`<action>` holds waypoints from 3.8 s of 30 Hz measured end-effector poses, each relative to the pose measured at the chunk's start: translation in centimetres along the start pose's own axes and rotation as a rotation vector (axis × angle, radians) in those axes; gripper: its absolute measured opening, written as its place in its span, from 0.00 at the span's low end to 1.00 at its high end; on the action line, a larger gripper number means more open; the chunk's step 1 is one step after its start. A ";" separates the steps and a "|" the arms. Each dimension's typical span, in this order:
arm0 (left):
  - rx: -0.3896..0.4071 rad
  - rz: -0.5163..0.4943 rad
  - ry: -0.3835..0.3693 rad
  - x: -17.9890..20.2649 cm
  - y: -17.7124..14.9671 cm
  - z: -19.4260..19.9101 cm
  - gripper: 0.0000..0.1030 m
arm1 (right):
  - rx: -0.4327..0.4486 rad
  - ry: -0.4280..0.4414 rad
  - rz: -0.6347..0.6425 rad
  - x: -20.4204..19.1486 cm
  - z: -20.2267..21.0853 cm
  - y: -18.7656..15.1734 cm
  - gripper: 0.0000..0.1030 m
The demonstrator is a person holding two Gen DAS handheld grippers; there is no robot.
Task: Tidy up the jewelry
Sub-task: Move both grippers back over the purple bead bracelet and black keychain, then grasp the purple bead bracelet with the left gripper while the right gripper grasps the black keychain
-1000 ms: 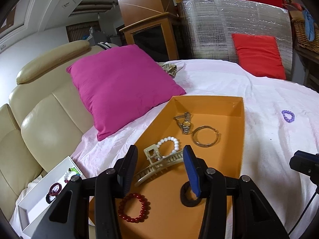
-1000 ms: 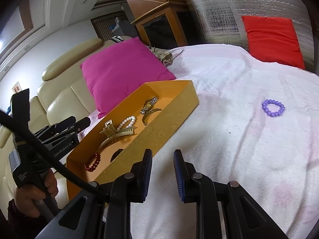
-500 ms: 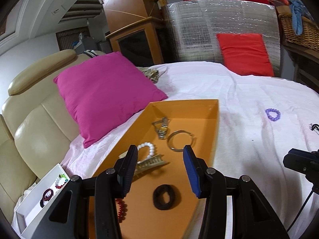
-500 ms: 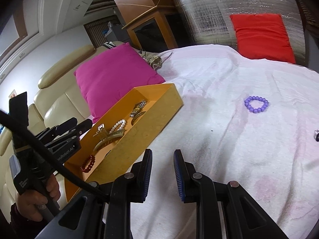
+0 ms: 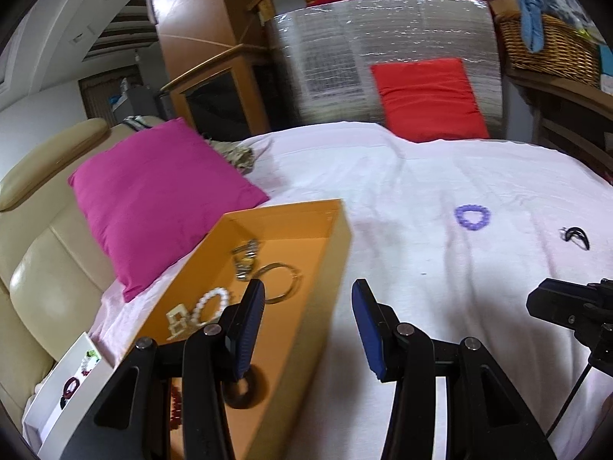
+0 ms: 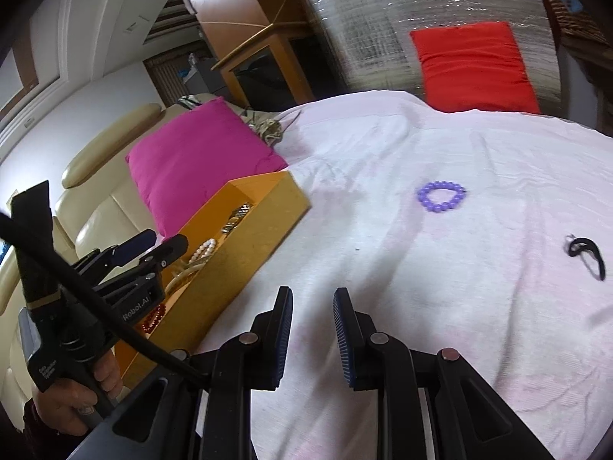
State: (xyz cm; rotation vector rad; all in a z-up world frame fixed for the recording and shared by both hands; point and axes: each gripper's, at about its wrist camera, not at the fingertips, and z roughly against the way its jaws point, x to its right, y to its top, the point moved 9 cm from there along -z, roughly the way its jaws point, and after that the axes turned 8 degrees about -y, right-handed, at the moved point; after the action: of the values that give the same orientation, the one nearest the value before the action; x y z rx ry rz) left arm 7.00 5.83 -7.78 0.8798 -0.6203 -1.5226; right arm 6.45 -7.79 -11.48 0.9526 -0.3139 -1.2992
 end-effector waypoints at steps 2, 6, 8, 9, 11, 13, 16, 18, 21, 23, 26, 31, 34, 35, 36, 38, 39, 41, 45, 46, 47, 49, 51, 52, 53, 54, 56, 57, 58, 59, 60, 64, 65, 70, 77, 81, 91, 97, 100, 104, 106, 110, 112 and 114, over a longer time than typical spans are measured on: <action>-0.001 -0.011 -0.015 1.3 0.1 -0.1 0.47 | 0.004 -0.009 -0.011 1.0 0.5 0.0 0.25; -0.001 -0.034 -0.031 3.4 0.4 -0.1 0.47 | 0.011 -0.022 -0.031 2.6 1.2 0.1 0.25; 0.002 -0.046 -0.042 4.5 0.5 -0.1 0.47 | 0.016 -0.028 -0.042 3.4 1.7 0.2 0.25; 0.002 -0.052 -0.044 5.0 0.6 -0.1 0.47 | 0.018 -0.031 -0.046 3.7 1.9 0.2 0.25; 0.001 -0.059 -0.055 5.8 0.6 -0.1 0.47 | 0.022 -0.036 -0.053 4.3 2.2 0.3 0.25; -0.001 -0.062 -0.064 6.5 0.6 -0.2 0.47 | 0.024 -0.040 -0.058 4.8 2.5 0.3 0.25; -0.002 -0.068 -0.074 7.4 0.7 -0.3 0.47 | 0.028 -0.049 -0.068 5.5 2.9 0.4 0.25; -0.003 -0.072 -0.080 7.9 0.8 -0.5 0.47 | 0.030 -0.051 -0.074 5.9 3.0 0.4 0.25; -0.009 -0.080 -0.089 8.6 0.7 -0.7 0.47 | 0.029 -0.058 -0.081 6.5 3.2 0.4 0.25; -0.012 -0.086 -0.089 8.9 0.7 -0.8 0.47 | 0.028 -0.063 -0.093 7.0 3.3 0.4 0.25; -0.015 -0.088 -0.089 9.1 0.7 -1.0 0.47 | 0.032 -0.066 -0.132 8.1 3.4 0.8 0.25; -0.030 -0.089 -0.095 9.3 0.6 -1.4 0.47 | 0.040 -0.081 -0.172 9.6 3.8 1.6 0.25; -0.065 -0.084 -0.118 9.6 0.3 -2.3 0.47 | 0.052 -0.125 -0.177 11.3 4.2 2.3 0.25; -0.083 -0.086 -0.128 9.8 0.2 -2.8 0.47 | 0.061 -0.157 -0.171 12.3 4.4 2.7 0.25; -0.097 -0.093 -0.132 10.0 0.3 -3.3 0.47 | 0.074 -0.208 -0.164 13.9 4.7 3.3 0.25; -0.115 -0.119 -0.140 10.3 0.7 -4.4 0.47 | 0.064 -0.282 -0.186 17.1 5.0 3.8 0.25; -0.120 -0.137 -0.145 10.5 1.1 -5.0 0.47 | 0.050 -0.304 -0.211 18.7 4.9 3.8 0.25; -0.136 -0.182 -0.165 11.1 2.3 -6.8 0.49 | 0.015 -0.351 -0.285 22.6 4.9 3.6 0.25; -0.202 -0.198 -0.234 12.2 3.6 -10.6 0.54 | -0.084 -0.402 -0.442 28.3 3.9 2.0 0.26; -0.208 -0.191 -0.254 12.5 3.8 -11.2 0.54 | -0.098 -0.387 -0.473 28.8 3.6 1.7 0.26; -0.216 -0.177 -0.272 12.8 4.0 -12.0 0.54 | -0.116 -0.369 -0.499 29.2 3.1 1.4 0.26; -0.222 -0.143 -0.304 13.1 4.1 -13.0 0.54 | -0.126 -0.365 -0.504 29.1 2.6 1.2 0.26; -0.228 -0.100 -0.335 13.2 4.3 -14.1 0.54 | -0.127 -0.370 -0.488 28.8 2.2 1.4 0.26; -0.232 -0.085 -0.341 13.1 4.4 -14.6 0.54 | -0.131 -0.369 -0.484 28.6 2.0 1.4 0.26; -0.235 -0.065 -0.346 13.1 4.6 -15.1 0.54 | -0.140 -0.368 -0.479 28.4 1.6 1.4 0.26; -0.232 -0.052 -0.346 13.1 4.9 -15.7 0.54 | -0.147 -0.369 -0.475 28.2 1.3 1.3 0.26; -0.234 -0.042 -0.338 13.2 5.1 -16.5 0.54 | -0.155 -0.373 -0.462 28.0 0.6 1.3 0.26; -0.240 -0.035 -0.339 13.3 5.2 -17.0 0.54 | -0.155 -0.383 -0.449 27.8 0.6 1.2 0.26; -0.245 -0.024 -0.352 13.6 5.2 -17.4 0.54 | -0.155 -0.390 -0.439 27.7 0.3 1.1 0.26; -0.251 -0.017 -0.364 14.0 5.3 -17.8 0.54 | -0.155 -0.398 -0.425 27.5 0.2 1.3 0.26; -0.258 -0.011 -0.376 14.5 5.4 -18.2 0.54 | -0.154 -0.407 -0.412 27.2 0.1 1.3 0.26; -0.268 0.002 -0.414 15.8 5.5 -19.7 0.54 | -0.149 -0.461 -0.361 26.8 -0.6 1.4 0.51; -0.277 0.010 -0.421 16.0 5.3 -20.2 0.54 | -0.146 -0.467 -0.354 26.7 -0.8 1.5 0.51; -0.278 0.062 -0.460 16.4 5.1 -21.5 0.54 | -0.116 -0.530 -0.351 27.0 -1.4 1.7 0.35; -0.227 -0.047 -0.472 18.0 5.0 -20.6 0.17 | -0.090 -0.591 -0.362 27.7 -0.8 1.9 0.08; -0.235 -0.028 -0.509 17.2 4.9 -19.8 0.13 | -0.078 -0.549 -0.404 27.1 -0.4 2.2 0.08; -0.276 -0.099 -0.575 16.7 3.9 -16.5 0.11 | -0.059 -0.319 -0.556 24.6 0.0 3.4 0.08; -0.262 -0.128 -0.601 16.2 3.4 -14.9 0.11 | -0.055 -0.296 -0.575 23.8 -0.1 3.6 0.08; -0.282 -0.068 -0.656 16.7 3.5 -15.2 0.11 | -0.049 -0.292 -0.579 23.3 0.0 3.6 0.08; -0.359 0.004 -0.668 17.7 2.2 -17.1 0.11 | -0.051 -0.293 -0.584 23.4 -0.1 3.4 0.08; -0.361 0.046 -0.658 17.6 2.2 -17.8 0.11 | -0.052 -0.294 -0.585 23.6 0.0 3.4 0.08; -0.361 0.127 -0.648 17.2 2.9 -18.6 0.12 | -0.046 -0.293 -0.580 23.7 0.2 3.5 0.08; -0.362 0.154 -0.646 17.3 3.2 -19.1 0.13 | -0.043 -0.295 -0.574 23.8 0.3 3.4 0.08; -0.353 0.163 -0.644 17.4 3.4 -19.3 0.18 | -0.042 -0.292 -0.572 23.8 0.3 3.4 0.08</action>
State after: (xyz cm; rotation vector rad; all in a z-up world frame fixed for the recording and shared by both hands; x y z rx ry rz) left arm 24.65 -9.85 -19.19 0.0522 -0.8227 -1.6956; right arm 15.42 -29.68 -15.91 0.8439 -0.2428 -1.9701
